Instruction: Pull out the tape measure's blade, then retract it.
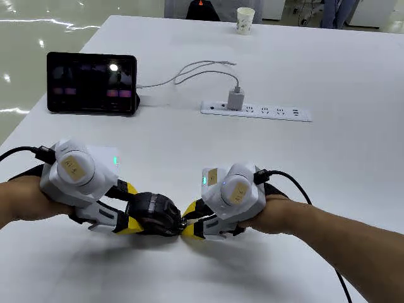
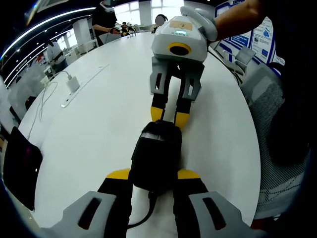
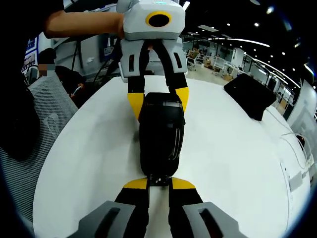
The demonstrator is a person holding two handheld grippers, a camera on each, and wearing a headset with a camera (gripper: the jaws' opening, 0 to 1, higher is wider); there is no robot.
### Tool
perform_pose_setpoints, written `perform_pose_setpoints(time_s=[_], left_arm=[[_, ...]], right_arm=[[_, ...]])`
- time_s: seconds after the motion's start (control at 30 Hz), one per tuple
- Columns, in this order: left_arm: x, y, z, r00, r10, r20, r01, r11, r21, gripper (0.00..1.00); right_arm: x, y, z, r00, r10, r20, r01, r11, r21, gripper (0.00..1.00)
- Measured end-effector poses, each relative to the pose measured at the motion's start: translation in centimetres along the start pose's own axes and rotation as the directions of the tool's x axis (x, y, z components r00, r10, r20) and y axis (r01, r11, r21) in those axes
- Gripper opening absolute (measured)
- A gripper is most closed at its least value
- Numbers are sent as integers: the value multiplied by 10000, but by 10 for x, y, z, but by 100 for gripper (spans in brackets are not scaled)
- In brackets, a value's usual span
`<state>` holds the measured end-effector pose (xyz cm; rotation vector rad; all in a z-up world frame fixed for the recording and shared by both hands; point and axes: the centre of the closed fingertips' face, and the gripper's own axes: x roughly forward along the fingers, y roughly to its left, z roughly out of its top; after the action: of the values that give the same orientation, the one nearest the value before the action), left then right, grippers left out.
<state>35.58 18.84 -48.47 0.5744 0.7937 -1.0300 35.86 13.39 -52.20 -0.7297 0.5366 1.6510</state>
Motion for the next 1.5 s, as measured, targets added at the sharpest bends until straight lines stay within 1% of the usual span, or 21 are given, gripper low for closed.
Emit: perform_pose_setpoints(time_s=[0.13, 0.27, 0.63, 0.9, 1.5], left_arm=[[3, 5, -4, 10000, -43, 48, 43, 10000, 29, 26], [5, 7, -7, 9999, -90, 48, 90, 9999, 107, 25], [4, 4, -5, 9999, -129, 16, 129, 9998, 150, 25], [4, 3, -5, 9999, -152, 2, 152, 9998, 164, 25], [5, 2, -5, 9998, -220, 4, 220, 9996, 171, 25]], right_arm=[[0, 0, 0, 10000, -8, 39, 8, 9999, 111, 10], [0, 0, 0, 10000, 2, 23, -2, 9999, 122, 10], [-1, 0, 0, 10000, -22, 27, 22, 10000, -41, 9], [-1, 0, -1, 10000, -40, -19, 39, 9999, -150, 9], [-12, 1, -12, 9999, -67, -146, 64, 9998, -166, 9]])
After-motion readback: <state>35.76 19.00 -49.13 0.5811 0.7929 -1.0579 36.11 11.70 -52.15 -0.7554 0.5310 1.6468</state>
